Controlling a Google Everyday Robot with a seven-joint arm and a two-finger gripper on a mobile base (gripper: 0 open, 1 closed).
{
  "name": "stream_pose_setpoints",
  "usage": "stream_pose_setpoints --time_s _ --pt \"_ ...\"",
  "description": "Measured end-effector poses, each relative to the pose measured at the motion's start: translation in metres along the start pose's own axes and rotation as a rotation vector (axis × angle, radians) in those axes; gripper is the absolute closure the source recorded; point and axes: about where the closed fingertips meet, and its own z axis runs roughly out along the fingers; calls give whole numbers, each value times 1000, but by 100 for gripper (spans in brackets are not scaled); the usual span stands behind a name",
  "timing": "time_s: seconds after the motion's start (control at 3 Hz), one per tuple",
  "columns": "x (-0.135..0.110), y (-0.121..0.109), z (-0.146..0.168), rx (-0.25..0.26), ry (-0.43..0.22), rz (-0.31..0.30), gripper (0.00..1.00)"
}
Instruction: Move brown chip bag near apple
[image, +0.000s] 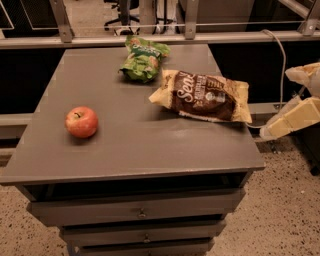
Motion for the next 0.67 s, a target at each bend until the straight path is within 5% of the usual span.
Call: stream_pose_setpoints --time_s 0.33,0.67 --pt "-4 -18 7 78 -182 66 0" --pt "-15 -32 2 145 -222 77 0"
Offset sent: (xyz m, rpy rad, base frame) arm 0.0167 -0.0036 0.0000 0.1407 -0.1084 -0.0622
